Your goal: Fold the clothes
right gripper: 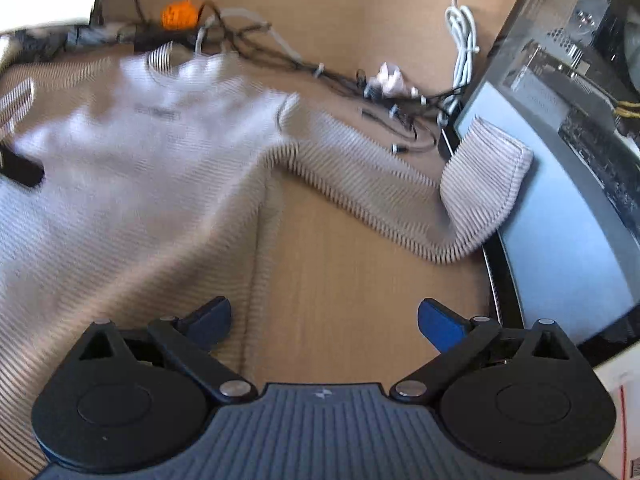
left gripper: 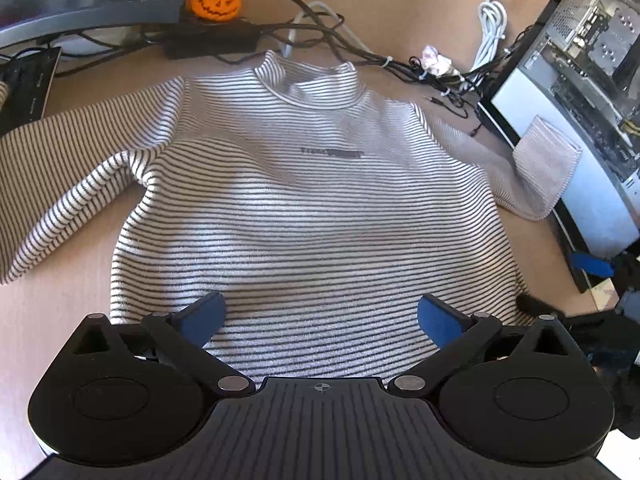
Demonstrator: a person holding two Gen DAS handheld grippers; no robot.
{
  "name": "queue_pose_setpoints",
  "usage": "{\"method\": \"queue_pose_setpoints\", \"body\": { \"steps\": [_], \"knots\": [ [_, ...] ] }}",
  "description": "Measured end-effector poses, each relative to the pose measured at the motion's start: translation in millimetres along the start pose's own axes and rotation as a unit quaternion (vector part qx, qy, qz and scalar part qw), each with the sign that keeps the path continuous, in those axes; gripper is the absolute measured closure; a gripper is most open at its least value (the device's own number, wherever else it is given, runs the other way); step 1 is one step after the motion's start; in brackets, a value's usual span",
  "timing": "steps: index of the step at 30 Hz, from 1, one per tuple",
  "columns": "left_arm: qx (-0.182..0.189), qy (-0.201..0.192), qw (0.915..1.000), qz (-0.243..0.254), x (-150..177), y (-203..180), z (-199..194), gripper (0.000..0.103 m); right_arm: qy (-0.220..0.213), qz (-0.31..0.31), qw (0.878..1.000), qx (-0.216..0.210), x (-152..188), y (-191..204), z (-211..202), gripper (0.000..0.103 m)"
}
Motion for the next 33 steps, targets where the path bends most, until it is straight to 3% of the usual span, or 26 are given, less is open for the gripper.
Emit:
{"method": "queue_pose_setpoints", "body": {
  "steps": [10,12,14,17,20,25,33],
  "knots": [
    [-0.015,0.016,0.9997,0.013,0.1,-6.2,0.8,0.000,-0.008,-0.028,0.999,0.028,2.2,0.2,-11.8,0.002],
    [-0.018,0.024,0.9995,0.012,0.3,-6.9,-0.4,0.000,-0.019,-0.008,1.000,0.005,-6.4,-1.0,-20.4,0.002],
    [-0.018,0.029,0.9993,0.013,0.7,-6.8,-0.8,0.000,-0.022,0.023,0.998,-0.045,-18.0,-1.2,-25.1,0.002],
    [-0.020,0.032,0.9991,0.018,1.3,-6.3,-0.5,0.000,-0.008,0.076,0.987,-0.139,-32.7,5.4,-24.3,0.002],
    [-0.021,0.035,0.9991,0.014,1.5,-5.1,-1.3,0.000,0.014,0.075,0.980,-0.186,-39.0,26.0,-15.5,0.002],
    [-0.020,0.035,0.9991,0.015,4.7,-4.0,-3.8,0.000,0.041,0.003,0.988,-0.149,-28.0,55.8,-3.2,0.001],
    [-0.031,0.040,0.9982,0.033,15.7,-10.7,-8.4,0.000,0.064,0.024,0.986,-0.151,-12.5,23.9,-1.8,0.000]
  ]
}}
Point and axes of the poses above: each gripper's, at about its wrist camera, not at the fingertips, and z roughly the way its jaws point, y to its left, x to its underside, the point moved 1 cm from there along z, roughly the way its jaws point, and after that the axes turned 3 degrees about x, right-handed, at the moved point
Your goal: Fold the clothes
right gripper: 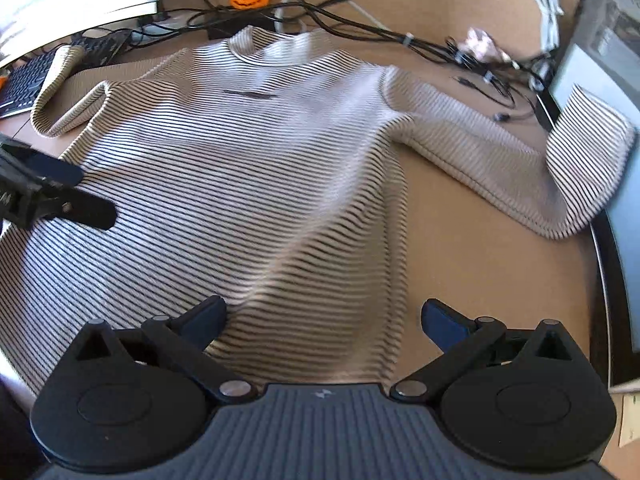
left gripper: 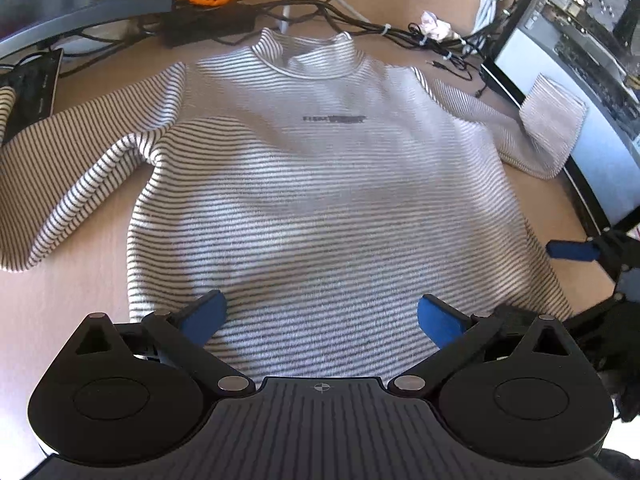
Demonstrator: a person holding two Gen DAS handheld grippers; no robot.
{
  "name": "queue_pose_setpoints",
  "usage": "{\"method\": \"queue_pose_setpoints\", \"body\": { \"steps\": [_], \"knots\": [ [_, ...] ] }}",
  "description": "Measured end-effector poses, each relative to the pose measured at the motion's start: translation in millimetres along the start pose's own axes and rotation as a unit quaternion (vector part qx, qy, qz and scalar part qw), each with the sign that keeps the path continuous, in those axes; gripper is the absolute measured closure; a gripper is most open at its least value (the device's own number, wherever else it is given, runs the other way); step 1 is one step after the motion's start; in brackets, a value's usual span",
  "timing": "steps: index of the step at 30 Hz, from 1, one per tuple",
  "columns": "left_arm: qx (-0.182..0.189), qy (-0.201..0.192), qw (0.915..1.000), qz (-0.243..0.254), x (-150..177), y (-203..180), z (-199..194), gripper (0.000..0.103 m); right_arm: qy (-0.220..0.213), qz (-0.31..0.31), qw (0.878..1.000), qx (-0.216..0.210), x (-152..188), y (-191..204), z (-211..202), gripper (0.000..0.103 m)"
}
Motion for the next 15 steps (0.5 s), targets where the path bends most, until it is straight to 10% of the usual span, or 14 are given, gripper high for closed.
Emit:
{"method": "queue_pose_setpoints", "body": {
  "steps": [15],
  "knots": [
    [0.006,-0.010,0.9982,-0.059,-0.7,16.0,-8.9,0.000,-0.040,-0.020,0.999,-0.025,-28.6,33.1,4.9,0.000]
  ]
}}
Point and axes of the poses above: each gripper's, at about its wrist camera, not at the fingertips, and z roughly the way its jaws point, y to its left, x to its underside, the point moved 1 cm from there along z, roughly the way its jaws point, and after that the axes turned 3 degrees about x, right-handed, at the moved point
